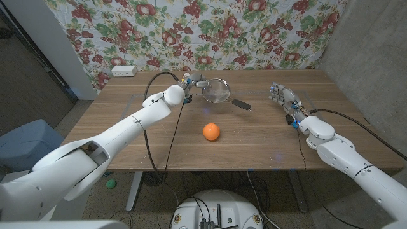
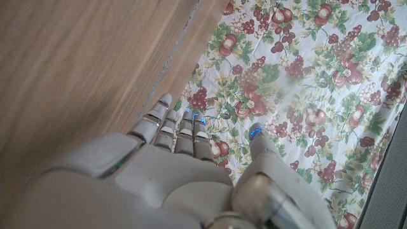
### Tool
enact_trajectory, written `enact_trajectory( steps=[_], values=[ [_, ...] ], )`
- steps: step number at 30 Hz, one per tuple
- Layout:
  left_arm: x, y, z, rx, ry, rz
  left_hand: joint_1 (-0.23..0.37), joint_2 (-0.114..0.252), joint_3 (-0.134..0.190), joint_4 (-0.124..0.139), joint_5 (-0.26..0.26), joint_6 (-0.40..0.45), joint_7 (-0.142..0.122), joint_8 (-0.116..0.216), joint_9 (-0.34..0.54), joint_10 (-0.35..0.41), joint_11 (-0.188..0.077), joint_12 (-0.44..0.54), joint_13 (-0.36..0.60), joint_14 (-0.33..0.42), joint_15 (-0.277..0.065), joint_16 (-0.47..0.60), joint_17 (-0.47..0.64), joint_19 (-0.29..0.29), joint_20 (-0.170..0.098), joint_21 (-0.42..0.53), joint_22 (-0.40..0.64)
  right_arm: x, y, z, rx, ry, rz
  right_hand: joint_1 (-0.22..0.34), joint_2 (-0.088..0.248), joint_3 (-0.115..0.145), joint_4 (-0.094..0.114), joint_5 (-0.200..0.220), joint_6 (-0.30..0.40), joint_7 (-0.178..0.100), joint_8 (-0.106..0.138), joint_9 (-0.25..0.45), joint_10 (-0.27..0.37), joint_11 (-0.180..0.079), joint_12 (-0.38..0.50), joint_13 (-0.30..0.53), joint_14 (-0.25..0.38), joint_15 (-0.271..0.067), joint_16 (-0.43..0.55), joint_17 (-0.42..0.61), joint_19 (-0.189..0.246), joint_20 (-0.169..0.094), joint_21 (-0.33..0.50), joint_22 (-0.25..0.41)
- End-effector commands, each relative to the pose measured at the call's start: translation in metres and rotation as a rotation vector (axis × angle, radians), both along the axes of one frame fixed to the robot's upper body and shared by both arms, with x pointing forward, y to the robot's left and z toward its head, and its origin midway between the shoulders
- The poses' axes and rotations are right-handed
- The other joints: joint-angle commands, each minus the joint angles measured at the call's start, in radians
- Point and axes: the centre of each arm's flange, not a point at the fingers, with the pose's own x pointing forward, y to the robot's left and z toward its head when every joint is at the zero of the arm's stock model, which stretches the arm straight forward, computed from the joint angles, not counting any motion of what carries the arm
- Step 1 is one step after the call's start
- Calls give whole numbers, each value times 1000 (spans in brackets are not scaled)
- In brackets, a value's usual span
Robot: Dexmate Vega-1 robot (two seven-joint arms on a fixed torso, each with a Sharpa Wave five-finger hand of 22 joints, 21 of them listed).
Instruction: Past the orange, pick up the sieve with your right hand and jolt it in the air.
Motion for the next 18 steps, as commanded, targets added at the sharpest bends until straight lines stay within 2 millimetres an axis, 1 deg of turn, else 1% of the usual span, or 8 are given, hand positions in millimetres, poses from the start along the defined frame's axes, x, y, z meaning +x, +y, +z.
enact_trajectory(
  steps=[1,12,18],
  values=[
    [-4,-1,8,1,-47,0,24,26,25,29,4,-7,0,12,21,145,-151,6,8,1,-128,-3,6,-4,-2,9,3,-6,4,12,-112,56,9,10,0,1,-4,6,12,-4,1,5,6,-10,5,3,10,-4,2,1,4,-1,2,5],
    [-7,-1,11,-3,-81,-1,26,26,24,30,4,-11,-1,21,33,144,-151,10,19,4,-128,-4,9,-6,-3,15,3,-13,8,22,-209,104,16,10,-1,0,-4,6,11,-4,0,6,8,-9,4,4,13,-3,3,1,8,1,2,5],
    [-9,-1,15,6,-98,3,26,25,24,31,4,-12,-1,26,38,142,-151,11,25,4,-127,-6,10,-8,-3,18,3,-17,11,28,-261,112,4,11,-1,-1,-4,6,13,-3,0,6,12,-6,5,4,19,0,5,2,17,5,6,5]
  ],
)
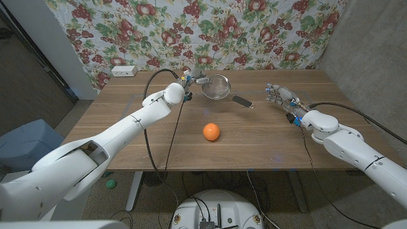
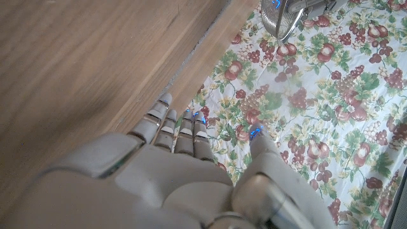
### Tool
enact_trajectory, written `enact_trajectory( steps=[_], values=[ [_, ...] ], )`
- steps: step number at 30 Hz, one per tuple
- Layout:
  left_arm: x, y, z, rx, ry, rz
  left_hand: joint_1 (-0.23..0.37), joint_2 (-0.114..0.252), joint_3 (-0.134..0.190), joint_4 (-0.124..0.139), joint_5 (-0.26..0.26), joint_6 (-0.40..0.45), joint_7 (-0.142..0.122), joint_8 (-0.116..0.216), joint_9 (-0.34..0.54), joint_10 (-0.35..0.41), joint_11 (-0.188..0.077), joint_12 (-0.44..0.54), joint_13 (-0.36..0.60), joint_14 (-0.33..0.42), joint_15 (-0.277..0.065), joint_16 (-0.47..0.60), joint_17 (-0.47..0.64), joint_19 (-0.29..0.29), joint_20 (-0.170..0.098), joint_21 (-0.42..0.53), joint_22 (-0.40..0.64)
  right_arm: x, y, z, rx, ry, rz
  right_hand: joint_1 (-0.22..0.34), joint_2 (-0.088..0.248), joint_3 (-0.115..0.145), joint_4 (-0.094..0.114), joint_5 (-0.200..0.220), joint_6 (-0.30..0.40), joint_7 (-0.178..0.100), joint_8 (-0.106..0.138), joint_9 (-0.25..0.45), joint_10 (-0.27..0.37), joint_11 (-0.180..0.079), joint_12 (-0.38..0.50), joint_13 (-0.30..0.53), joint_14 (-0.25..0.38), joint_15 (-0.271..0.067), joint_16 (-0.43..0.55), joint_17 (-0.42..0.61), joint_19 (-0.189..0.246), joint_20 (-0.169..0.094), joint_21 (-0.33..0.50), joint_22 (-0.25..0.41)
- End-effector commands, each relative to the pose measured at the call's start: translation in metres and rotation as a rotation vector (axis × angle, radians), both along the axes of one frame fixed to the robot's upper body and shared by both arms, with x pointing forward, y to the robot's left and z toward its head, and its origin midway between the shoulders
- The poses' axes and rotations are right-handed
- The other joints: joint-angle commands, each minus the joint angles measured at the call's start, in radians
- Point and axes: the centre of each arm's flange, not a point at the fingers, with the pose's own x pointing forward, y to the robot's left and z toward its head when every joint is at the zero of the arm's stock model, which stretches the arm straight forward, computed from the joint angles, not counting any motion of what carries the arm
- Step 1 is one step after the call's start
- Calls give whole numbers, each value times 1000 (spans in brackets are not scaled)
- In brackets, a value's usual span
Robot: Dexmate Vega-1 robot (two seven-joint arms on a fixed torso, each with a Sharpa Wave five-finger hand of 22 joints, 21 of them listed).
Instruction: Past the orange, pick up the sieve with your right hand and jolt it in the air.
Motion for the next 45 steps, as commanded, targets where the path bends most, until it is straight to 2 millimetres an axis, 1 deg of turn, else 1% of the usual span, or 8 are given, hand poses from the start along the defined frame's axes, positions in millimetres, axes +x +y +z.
enact_trajectory(
  steps=[1,17,27,45],
  values=[
    [-3,-1,5,9,-35,4,26,25,27,28,5,-2,0,10,37,141,-150,7,7,6,-129,-1,5,-5,-7,8,3,-8,6,12,-112,34,-10,11,-1,-1,-4,6,7,3,-1,6,8,0,6,4,11,-3,6,2,16,1,6,5],
    [-3,-5,14,36,-48,17,27,24,25,28,5,-5,-3,22,51,141,-151,11,21,5,-128,-5,7,-9,-5,16,2,-17,21,27,-243,52,0,14,-5,-2,-6,6,10,4,-1,6,10,1,4,5,15,-1,7,2,18,3,5,5],
    [-4,-10,18,52,-49,26,28,23,23,27,5,-6,-2,30,58,142,-151,13,29,4,-128,-7,9,-13,-6,20,2,-26,27,31,-299,42,-7,16,-6,-2,-7,6,6,2,-3,6,9,0,3,5,14,-1,6,2,19,4,5,5],
    [-9,-17,25,57,-81,10,28,23,22,28,5,-5,-4,35,58,145,-152,11,32,3,-128,-10,11,-17,-8,28,1,-34,38,41,-413,60,-4,22,-11,-2,-12,7,5,0,-4,7,8,-2,1,5,15,2,5,1,19,6,4,5]
  ],
)
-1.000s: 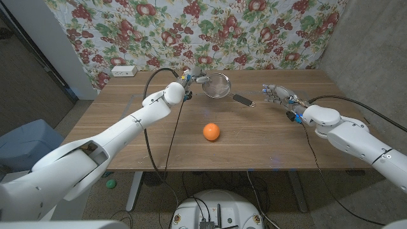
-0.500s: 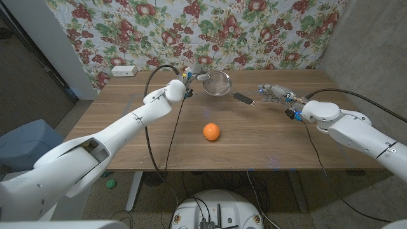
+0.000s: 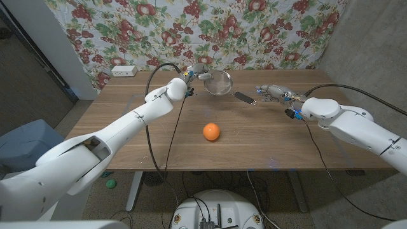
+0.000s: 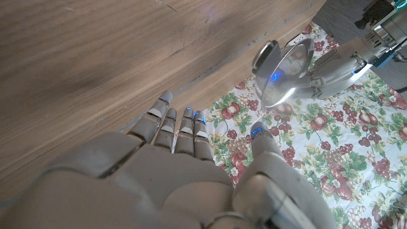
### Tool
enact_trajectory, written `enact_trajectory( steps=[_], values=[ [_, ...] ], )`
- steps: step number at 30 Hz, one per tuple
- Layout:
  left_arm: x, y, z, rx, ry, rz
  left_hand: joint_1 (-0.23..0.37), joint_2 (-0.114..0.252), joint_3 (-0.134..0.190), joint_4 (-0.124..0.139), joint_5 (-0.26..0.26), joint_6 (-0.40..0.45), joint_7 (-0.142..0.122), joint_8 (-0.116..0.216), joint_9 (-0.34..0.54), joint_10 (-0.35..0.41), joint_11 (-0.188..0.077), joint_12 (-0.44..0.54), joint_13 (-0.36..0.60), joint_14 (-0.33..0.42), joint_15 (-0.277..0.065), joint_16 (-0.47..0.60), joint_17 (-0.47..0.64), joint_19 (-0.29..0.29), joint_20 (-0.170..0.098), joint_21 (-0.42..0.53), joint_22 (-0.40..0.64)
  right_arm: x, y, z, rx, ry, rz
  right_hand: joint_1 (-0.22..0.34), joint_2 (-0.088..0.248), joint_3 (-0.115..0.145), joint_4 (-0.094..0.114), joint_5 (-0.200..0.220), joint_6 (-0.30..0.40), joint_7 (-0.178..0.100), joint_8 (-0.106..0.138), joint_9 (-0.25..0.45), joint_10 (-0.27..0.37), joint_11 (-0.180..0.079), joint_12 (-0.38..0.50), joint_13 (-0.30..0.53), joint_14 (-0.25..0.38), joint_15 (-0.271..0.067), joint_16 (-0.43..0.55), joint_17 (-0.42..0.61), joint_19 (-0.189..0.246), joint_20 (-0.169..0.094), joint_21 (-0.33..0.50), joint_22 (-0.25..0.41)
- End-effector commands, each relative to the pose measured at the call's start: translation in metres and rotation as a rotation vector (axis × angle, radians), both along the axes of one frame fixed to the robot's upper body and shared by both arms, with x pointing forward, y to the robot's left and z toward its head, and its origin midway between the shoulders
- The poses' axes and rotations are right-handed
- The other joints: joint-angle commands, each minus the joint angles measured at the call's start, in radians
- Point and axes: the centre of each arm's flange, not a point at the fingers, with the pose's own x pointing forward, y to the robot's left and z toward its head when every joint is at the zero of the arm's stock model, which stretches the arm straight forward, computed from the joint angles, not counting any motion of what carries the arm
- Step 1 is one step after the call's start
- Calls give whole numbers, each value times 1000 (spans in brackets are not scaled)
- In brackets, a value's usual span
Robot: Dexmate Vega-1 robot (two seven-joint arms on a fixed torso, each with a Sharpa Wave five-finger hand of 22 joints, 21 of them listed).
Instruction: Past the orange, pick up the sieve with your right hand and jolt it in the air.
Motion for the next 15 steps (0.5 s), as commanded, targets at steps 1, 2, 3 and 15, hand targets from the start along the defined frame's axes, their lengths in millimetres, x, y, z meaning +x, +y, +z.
enact_trajectory(
  steps=[1,2,3,15],
  values=[
    [-5,-6,5,5,-25,-14,25,26,21,27,10,-1,-1,7,58,137,-132,3,3,0,-127,-1,2,-1,-3,10,3,-6,8,8,-76,10,9,11,1,2,-8,7,5,0,-4,2,9,-2,2,6,6,0,5,1,4,5,3,5],
    [-5,-6,5,4,-27,-15,26,26,21,27,10,-1,0,7,58,136,-133,2,4,0,-127,-1,2,-1,-3,11,3,-7,9,9,-82,13,9,11,1,2,-8,7,5,1,-4,2,9,-1,2,6,6,-1,5,1,5,6,4,5],
    [-5,-6,5,4,-29,-16,26,27,22,27,10,-1,0,8,58,135,-134,2,4,-1,-127,-1,2,-2,-3,11,3,-7,9,10,-88,16,10,11,0,2,-9,7,5,1,-4,2,10,-1,2,6,7,1,5,1,5,6,3,5],
    [-9,-10,6,14,-41,-23,26,27,21,28,10,-4,0,9,56,135,-133,0,6,0,-126,-3,3,-4,-3,16,3,-9,17,17,-179,71,16,12,-5,-1,-9,6,9,5,-3,2,16,5,3,6,28,2,13,1,16,14,6,5]
  ],
)
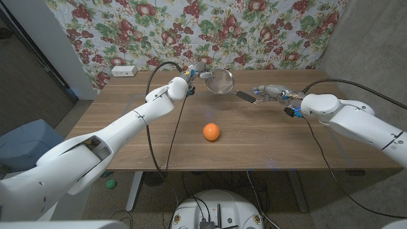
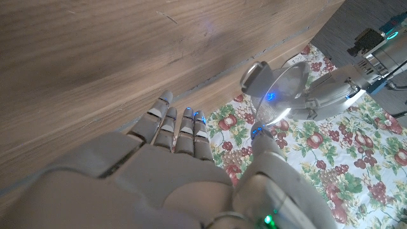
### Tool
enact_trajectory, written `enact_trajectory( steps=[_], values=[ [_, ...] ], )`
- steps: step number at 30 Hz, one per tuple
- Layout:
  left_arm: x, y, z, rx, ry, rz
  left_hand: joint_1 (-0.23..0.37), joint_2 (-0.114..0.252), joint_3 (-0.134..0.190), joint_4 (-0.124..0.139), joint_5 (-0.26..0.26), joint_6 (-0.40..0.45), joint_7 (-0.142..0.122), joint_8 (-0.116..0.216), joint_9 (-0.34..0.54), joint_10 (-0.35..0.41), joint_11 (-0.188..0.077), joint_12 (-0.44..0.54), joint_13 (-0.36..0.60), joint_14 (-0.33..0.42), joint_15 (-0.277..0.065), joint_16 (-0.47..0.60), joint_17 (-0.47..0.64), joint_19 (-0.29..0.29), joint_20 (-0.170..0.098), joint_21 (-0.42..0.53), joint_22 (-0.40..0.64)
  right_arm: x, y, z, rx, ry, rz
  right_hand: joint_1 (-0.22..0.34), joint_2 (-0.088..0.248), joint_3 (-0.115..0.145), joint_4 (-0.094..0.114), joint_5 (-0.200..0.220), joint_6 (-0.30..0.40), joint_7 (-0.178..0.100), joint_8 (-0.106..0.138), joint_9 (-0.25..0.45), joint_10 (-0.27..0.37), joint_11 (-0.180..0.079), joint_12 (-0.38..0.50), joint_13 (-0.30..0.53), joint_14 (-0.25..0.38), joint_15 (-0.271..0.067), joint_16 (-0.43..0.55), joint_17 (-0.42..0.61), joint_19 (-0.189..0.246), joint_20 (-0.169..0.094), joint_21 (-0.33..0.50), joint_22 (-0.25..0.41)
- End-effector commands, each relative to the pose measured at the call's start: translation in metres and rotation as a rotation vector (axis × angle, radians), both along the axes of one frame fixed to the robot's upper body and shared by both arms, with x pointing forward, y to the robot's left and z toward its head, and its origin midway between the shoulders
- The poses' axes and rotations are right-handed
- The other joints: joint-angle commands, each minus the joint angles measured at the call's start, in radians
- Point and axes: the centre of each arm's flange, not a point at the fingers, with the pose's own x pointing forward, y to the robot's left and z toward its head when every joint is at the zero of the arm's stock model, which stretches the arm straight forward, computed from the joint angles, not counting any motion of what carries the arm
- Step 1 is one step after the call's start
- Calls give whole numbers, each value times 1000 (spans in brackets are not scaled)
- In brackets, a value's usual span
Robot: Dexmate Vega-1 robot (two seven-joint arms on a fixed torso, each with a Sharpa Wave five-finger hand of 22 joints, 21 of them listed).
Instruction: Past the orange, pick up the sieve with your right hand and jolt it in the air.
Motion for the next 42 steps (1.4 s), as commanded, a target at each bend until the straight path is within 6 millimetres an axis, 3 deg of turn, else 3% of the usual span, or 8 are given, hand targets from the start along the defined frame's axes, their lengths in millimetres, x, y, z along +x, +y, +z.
enact_trajectory(
  steps=[1,21,37,42],
  values=[
    [-5,-4,2,8,-17,-8,23,30,21,27,3,-1,1,5,56,134,-132,0,3,5,-126,-3,3,-4,-3,8,3,-3,7,7,-88,47,1,-2,9,1,-6,6,9,4,-3,2,12,1,3,1,14,3,8,1,8,8,6,5],
    [-9,-9,0,28,-24,-5,23,30,20,27,3,-1,1,8,52,135,-133,-2,7,5,-126,-6,4,-7,-3,17,2,-10,24,17,-206,85,25,-2,8,-1,-4,5,3,-1,-5,2,10,1,1,2,17,6,9,2,10,12,5,5],
    [-11,-8,2,20,-27,-20,22,30,19,27,4,1,1,11,49,140,-131,-6,5,7,-124,-8,5,-9,-3,24,1,-7,36,22,-313,130,-43,40,6,14,-24,15,-17,-22,-9,3,0,-14,-4,2,17,8,4,-2,11,19,2,5],
    [-11,-8,2,15,-22,-23,22,30,19,27,4,1,1,13,50,141,-132,-6,6,6,-125,-9,5,-9,-2,26,1,-6,39,22,-342,135,-63,68,3,25,-33,21,-29,-30,-10,3,-9,-31,-7,2,22,4,4,-5,12,18,1,4]
  ],
)
